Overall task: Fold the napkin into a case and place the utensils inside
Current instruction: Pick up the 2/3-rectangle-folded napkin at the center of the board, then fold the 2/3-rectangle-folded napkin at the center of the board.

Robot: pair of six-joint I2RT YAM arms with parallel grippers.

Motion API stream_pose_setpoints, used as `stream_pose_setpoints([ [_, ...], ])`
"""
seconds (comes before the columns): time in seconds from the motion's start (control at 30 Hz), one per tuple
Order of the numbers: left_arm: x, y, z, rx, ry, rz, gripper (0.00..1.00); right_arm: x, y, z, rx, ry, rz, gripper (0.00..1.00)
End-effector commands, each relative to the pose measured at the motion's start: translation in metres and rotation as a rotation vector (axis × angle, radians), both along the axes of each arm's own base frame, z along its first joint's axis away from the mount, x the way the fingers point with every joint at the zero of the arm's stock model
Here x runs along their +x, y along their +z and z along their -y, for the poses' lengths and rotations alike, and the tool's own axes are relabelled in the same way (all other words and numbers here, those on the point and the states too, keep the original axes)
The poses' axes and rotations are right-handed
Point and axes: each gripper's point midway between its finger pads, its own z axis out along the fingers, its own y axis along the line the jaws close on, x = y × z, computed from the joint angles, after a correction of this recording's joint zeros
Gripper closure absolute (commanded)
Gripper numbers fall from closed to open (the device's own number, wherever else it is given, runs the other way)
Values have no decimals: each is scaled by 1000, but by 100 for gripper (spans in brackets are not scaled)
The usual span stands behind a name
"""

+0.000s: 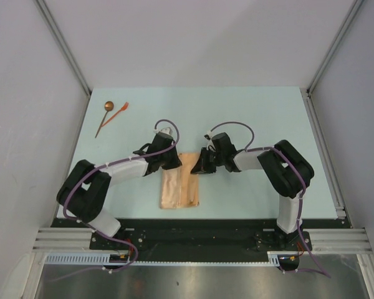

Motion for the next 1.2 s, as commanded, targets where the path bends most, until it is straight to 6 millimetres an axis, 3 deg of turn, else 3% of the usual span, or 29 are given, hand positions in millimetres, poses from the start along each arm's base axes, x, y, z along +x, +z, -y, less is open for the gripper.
stream_pose_setpoints([
  [0.0, 34, 13, 7, -57, 27, 93, 95, 14, 28, -8, -8, 6, 98, 100],
  [0.27, 39, -19, 13, -55, 25, 51, 98, 18, 41, -19, -101, -3, 120, 100],
  [0.4, 42, -27, 13, -52, 42, 45, 99, 15, 36, -24, -207, -36, 122, 100],
  [0.6, 40, -16, 12, -72, 68, 47, 97, 11, 30, -33, -277, -78, 138, 100],
  [0.67, 41, 0, 10, -87, 72, 61, 94, 12, 32, -32, -285, -77, 154, 100],
  [0.8, 32, 21, -2, -90, 100, 35, 90, 18, 34, -30, -323, -61, 187, 100],
  [1.0, 13, 49, -40, -24, 160, 73, 89, 22, 37, -22, -387, -45, 218, 100],
  [1.17, -11, 19, -63, 31, 188, 35, 89, 23, 36, -20, -456, -32, 216, 100],
])
